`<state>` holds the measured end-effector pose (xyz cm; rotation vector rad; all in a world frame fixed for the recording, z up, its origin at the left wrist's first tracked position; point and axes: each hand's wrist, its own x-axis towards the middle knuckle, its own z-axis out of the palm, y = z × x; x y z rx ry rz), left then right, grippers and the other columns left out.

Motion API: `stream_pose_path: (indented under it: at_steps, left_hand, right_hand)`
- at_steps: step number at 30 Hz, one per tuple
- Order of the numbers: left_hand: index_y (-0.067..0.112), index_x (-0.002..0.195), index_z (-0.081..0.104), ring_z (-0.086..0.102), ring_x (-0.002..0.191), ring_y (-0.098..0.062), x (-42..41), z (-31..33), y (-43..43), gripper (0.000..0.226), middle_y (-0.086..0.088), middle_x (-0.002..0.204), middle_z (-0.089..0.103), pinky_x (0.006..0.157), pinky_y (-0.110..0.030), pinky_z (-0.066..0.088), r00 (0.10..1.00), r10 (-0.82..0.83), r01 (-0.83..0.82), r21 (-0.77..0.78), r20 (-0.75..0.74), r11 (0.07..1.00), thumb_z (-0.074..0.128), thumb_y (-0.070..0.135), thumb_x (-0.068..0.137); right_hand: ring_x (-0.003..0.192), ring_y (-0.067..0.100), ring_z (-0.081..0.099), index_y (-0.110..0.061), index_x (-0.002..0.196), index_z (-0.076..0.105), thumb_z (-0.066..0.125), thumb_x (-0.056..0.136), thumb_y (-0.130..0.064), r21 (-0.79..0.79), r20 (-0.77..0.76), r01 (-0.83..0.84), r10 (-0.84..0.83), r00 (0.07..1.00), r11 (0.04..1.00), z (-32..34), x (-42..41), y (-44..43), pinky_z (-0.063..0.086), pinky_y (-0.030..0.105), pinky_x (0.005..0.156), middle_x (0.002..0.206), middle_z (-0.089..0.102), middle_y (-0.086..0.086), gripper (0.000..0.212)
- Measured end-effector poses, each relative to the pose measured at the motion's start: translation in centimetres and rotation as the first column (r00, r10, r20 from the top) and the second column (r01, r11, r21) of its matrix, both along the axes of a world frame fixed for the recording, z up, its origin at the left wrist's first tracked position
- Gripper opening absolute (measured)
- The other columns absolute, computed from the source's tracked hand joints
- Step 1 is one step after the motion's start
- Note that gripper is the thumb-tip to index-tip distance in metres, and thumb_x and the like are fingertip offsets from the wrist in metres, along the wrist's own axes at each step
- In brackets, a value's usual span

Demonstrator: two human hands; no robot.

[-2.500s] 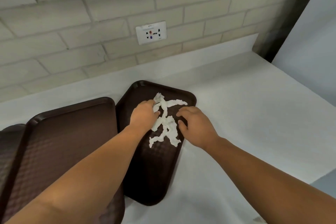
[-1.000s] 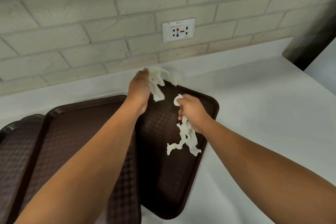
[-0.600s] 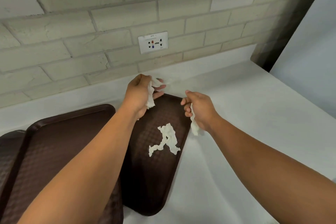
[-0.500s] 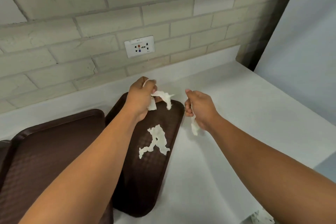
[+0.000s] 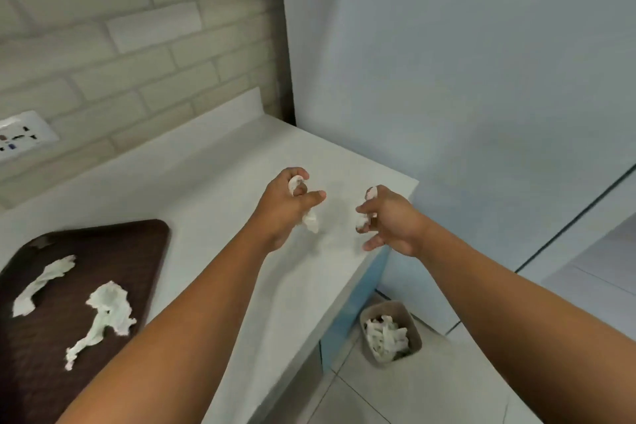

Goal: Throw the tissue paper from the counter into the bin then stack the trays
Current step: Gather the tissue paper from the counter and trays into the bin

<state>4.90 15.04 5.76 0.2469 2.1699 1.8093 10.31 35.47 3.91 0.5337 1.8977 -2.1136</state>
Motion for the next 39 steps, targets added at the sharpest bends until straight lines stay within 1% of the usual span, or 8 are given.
stream_pose_path:
  at_steps: [3,8,13,16,19,26,34,39]
  left_hand:
    - [0.029,0.085,0.06,0.051,0.072,-0.017,1.9,-1.3,6.6,0.023,0.005,0.079,0.053,0.061,-0.023,0.042,0.96,-0.278,0.26,-0.244,-0.041,0.934,0.059,0.007,0.092]
    - [0.03,0.099,0.065,0.059,0.081,-0.014,5.0,-4.6,16.2,0.02,0.004,0.097,0.063,0.069,-0.024,0.048,0.924,-0.383,0.366,-0.329,0.014,0.871,0.047,0.021,0.102]
    - [0.018,0.094,0.063,0.053,0.06,-0.017,7.4,-10.9,22.6,0.026,-0.003,0.083,0.058,0.061,-0.028,0.045,0.932,-0.227,0.265,-0.105,0.282,0.958,0.043,0.003,0.1]
    - [0.009,0.094,0.061,0.054,0.054,-0.018,8.9,-14.5,24.4,0.016,-0.009,0.072,0.053,0.059,-0.03,0.041,0.774,-0.048,-0.006,0.084,0.631,0.996,0.046,0.007,0.101]
    - [0.01,0.083,0.056,0.053,0.044,-0.015,9.8,-19.4,25.0,0.024,-0.005,0.067,0.053,0.051,-0.026,0.035,0.653,0.029,-0.08,0.032,0.757,0.996,0.049,0.021,0.102]
    - [0.015,0.071,0.047,0.038,0.043,-0.016,9.2,-31.4,26.3,0.045,-0.001,0.051,0.05,0.042,-0.023,0.038,0.603,0.235,-0.17,-0.165,0.762,0.972,0.045,0.05,0.099]
    - [0.013,0.075,0.057,0.042,0.052,-0.017,6.0,-47.1,26.9,0.026,-0.006,0.068,0.053,0.049,-0.024,0.034,0.597,0.326,-0.125,-0.316,0.733,0.94,0.043,0.011,0.096]
    - [0.021,0.083,0.067,0.067,0.081,-0.027,4.7,-55.9,26.2,0.023,-0.01,0.092,0.07,0.074,-0.037,0.056,0.713,0.229,0.067,-0.39,0.663,0.918,0.055,0.005,0.092]
  right_hand:
    - [0.057,0.014,0.036,-0.018,0.089,0.036,0.045,0.085,0.007,0.075,0.022,0.067,-0.069,0.997,0.995,-1.7,3.7,6.6,0.02,0.022,0.046,0.077,0.037,0.005,0.027]
    - [0.062,0.016,0.035,-0.011,0.092,0.039,0.052,0.084,0.015,0.09,0.054,0.123,-0.129,0.99,0.988,-5.6,8.6,15.2,0.029,0.025,0.047,0.082,0.035,0.008,0.03]
    - [0.059,0.019,0.042,-0.006,0.084,0.048,0.063,0.076,0.015,0.283,0.126,0.164,-0.206,0.97,0.945,-11.0,12.0,20.7,0.037,0.027,0.047,0.073,0.042,0.008,0.028]
    - [0.05,0.02,0.041,0.004,0.086,0.057,0.063,0.076,0.006,0.392,0.251,0.151,-0.263,0.931,0.907,-15.5,13.7,22.8,0.035,0.029,0.047,0.067,0.045,0.011,0.012]
    - [0.043,0.017,0.04,0.0,0.077,0.058,0.063,0.086,-0.007,0.36,0.363,0.132,-0.269,0.892,0.923,-20.6,14.9,23.8,0.035,0.029,0.048,0.057,0.042,0.009,0.012]
    - [0.052,0.02,0.047,-0.006,0.082,0.062,0.049,0.096,-0.014,0.268,0.448,0.06,-0.18,0.876,0.961,-30.7,14.0,23.4,0.037,0.028,0.051,0.068,0.057,0.011,0.02]
    - [0.046,0.014,0.029,-0.027,0.067,0.042,0.035,0.09,-0.072,0.278,0.525,0.051,-0.196,0.828,0.959,-42.9,10.4,23.1,0.027,0.024,0.045,0.056,0.031,-0.004,0.051]
    - [0.05,0.019,0.038,-0.018,0.074,0.048,0.035,0.1,-0.025,0.287,0.587,0.004,-0.18,0.789,0.958,-51.8,10.9,23.2,0.033,0.021,0.044,0.066,0.043,0.004,0.03]
